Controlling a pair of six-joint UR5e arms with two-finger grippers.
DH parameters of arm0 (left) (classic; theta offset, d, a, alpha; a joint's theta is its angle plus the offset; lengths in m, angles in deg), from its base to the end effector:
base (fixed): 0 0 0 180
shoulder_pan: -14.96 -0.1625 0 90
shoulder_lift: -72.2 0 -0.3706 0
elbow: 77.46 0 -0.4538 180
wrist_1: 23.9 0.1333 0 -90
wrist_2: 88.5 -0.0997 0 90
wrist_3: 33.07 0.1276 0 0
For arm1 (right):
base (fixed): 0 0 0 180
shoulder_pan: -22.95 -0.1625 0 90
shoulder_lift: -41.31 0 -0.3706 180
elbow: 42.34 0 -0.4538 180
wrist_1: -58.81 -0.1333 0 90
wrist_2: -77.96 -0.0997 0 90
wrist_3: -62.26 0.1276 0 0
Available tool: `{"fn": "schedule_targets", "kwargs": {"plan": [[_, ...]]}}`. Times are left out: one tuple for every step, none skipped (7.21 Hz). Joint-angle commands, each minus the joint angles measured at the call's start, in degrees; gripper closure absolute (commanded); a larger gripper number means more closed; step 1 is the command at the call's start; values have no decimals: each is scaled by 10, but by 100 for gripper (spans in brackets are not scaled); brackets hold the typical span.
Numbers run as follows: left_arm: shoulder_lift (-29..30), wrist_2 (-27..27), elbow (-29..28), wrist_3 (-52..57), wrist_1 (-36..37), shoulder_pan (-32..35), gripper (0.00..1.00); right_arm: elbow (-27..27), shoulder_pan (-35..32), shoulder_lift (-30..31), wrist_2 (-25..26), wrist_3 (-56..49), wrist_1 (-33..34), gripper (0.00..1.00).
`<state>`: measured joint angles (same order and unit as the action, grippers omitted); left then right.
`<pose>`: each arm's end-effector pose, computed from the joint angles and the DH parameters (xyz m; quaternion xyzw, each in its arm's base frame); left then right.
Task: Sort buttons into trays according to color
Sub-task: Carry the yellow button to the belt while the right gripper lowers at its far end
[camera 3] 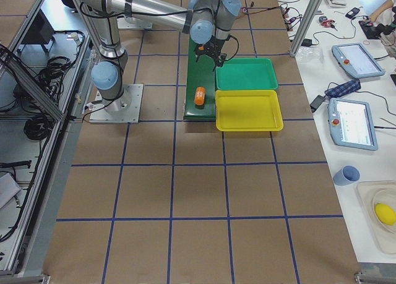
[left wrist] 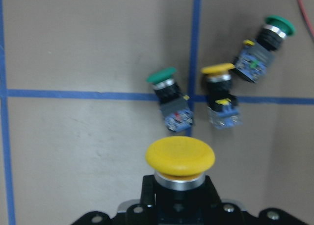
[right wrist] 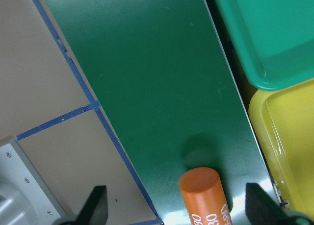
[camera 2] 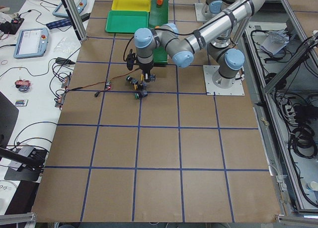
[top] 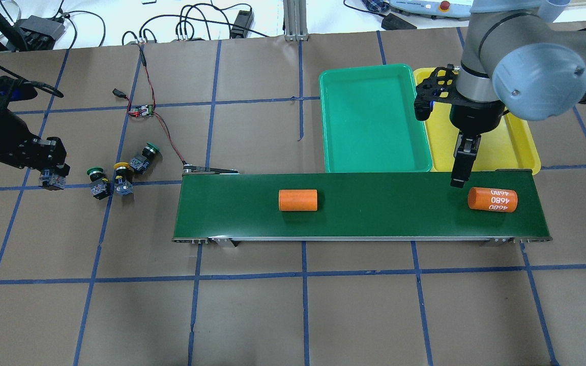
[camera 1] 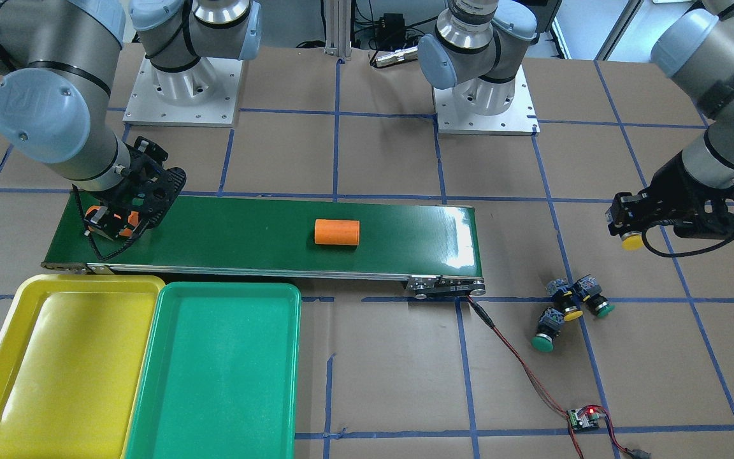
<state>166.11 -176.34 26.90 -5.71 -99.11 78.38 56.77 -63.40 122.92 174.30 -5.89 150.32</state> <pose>0.1217 -0.5519 0.2566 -0.0062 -0.9993 -0.0185 0.0306 0.0841 -0.5543 0.2433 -0.5341 0.8321 0.1446 0.0371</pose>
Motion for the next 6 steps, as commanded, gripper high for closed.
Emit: {"fn": "schedule_targets", "kwargs": {"plan": [[-34, -2, 8, -16, -19, 77, 100, 47, 0, 17, -2, -1, 47, 0], [-36, -2, 17, -39, -18, 96, 100, 81, 3, 28, -1, -11, 88, 0], [-35, 0, 31, -57, -17, 107, 100, 118, 5, 42, -1, -63, 147, 0], [-36, 0, 45, -72, -10, 118, 100, 155, 6, 55, 0, -98, 203, 0], [-34, 2, 51, -90, -9, 129, 100, 182, 6, 62, -17, -132, 240, 0], [-24, 5, 51, -110, -9, 145, 100, 194, 8, 63, -28, -158, 249, 0]]}}
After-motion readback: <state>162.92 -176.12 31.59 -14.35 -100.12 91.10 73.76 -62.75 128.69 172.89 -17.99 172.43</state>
